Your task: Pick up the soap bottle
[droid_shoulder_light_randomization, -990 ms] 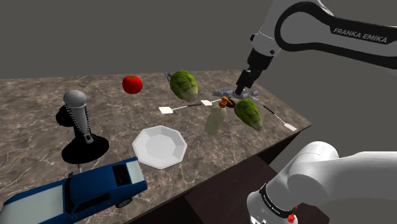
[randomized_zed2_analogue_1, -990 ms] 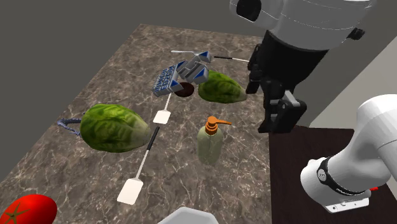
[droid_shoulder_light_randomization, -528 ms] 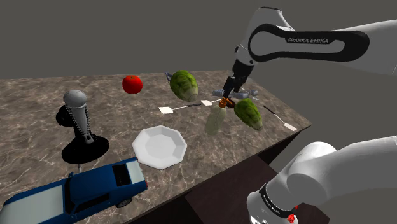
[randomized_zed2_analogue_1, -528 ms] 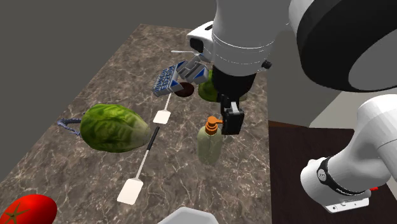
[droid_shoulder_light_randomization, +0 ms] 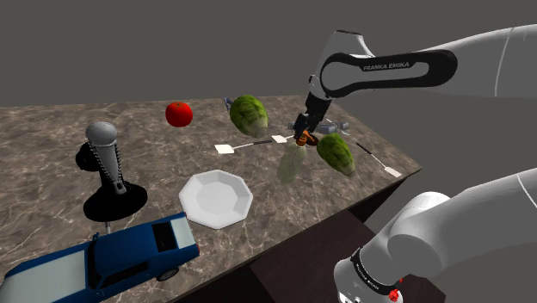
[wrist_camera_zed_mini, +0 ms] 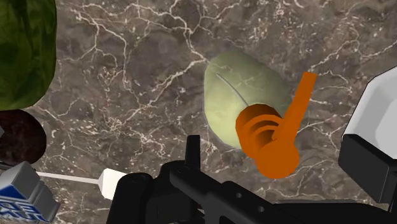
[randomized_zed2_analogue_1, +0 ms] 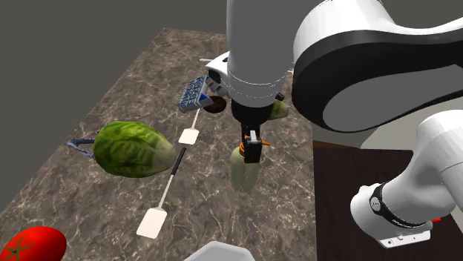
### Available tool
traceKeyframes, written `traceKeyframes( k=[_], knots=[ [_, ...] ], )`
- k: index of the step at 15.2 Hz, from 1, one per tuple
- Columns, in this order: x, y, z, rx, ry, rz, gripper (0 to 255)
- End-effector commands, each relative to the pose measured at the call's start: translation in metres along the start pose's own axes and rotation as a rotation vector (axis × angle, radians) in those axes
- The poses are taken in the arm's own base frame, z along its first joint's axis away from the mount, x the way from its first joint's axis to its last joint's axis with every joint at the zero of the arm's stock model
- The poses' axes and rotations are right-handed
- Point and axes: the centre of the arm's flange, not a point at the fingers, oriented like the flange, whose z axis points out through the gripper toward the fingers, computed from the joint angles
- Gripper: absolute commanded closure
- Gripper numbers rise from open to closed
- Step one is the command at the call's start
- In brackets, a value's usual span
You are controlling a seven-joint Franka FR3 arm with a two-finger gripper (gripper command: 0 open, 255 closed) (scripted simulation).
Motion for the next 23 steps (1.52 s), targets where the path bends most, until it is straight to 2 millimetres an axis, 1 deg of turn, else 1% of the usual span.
traceKeyframes(
  k=[1, 2, 4, 5, 14, 23],
  knots=[
    [0.000, -0.001, 0.010, 0.000, 0.001, 0.000, 0],
    [0.000, -0.001, 0.018, 0.000, 0.001, 0.000, 0],
    [0.000, -0.001, 0.018, 0.000, 0.001, 0.000, 0],
    [0.000, -0.001, 0.018, 0.000, 0.001, 0.000, 255],
    [0.000, -0.001, 0.018, 0.000, 0.001, 0.000, 255],
    [0.000, 0.000, -0.029, 0.000, 0.001, 0.000, 255]
  ],
)
